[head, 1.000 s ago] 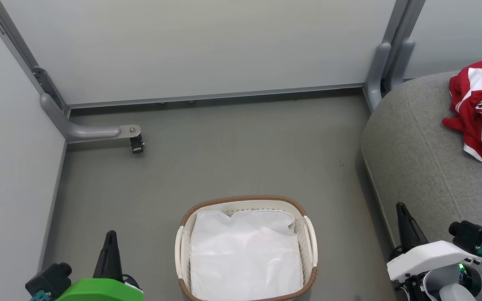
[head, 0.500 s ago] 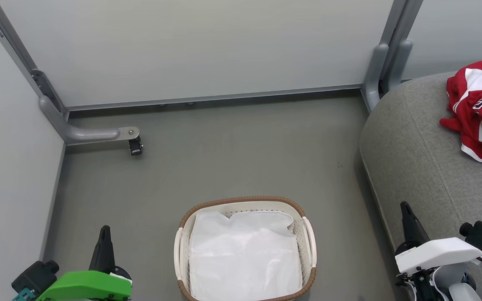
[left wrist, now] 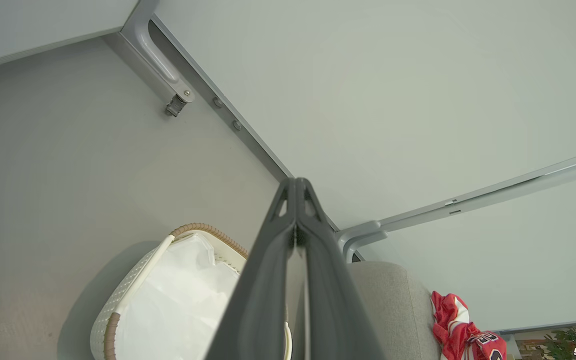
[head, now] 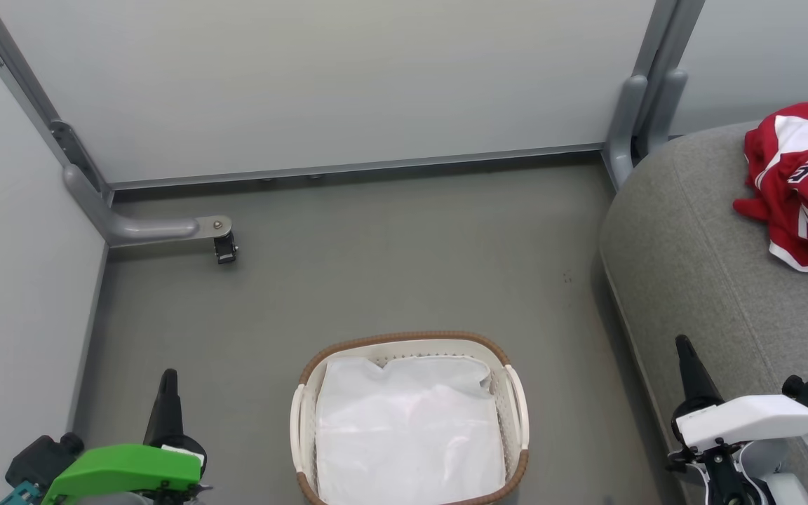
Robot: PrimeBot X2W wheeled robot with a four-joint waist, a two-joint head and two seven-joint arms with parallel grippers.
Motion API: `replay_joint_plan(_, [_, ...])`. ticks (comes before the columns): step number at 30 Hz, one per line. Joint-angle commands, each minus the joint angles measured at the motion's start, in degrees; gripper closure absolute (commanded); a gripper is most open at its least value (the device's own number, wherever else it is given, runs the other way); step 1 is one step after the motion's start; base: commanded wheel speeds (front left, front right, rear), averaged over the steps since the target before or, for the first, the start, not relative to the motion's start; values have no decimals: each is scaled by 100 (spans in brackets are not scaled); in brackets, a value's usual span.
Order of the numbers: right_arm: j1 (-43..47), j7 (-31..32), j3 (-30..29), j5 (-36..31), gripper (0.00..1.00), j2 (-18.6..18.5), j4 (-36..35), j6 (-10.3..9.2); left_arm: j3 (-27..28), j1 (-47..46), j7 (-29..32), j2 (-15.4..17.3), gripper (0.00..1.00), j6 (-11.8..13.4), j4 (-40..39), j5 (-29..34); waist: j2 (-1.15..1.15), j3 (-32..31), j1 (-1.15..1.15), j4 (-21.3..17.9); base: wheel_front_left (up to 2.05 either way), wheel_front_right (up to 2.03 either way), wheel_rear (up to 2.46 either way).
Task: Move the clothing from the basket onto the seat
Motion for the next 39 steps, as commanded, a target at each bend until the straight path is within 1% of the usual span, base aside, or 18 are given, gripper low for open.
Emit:
replay_joint_plan(1, [-114, 38, -32, 176, 100, -35, -85, -2, 54, -173, 46, 61, 100, -33, -73, -166, 0, -3, 0, -3, 0, 0, 0])
replay_joint_plan(19, [-129, 315, -132, 1243, 100, -42, -139, -3, 216, -292, 332, 63, 100, -90, -90, -1123, 0, -40, 0, -42, 0, 0, 0])
replay_joint_plan(39, [-157, 577, -228, 2244, 100, -49, -192, -4, 372, -405, 602, 59, 100, -142, -102, -2030, 0, -81, 0, -85, 0, 0, 0])
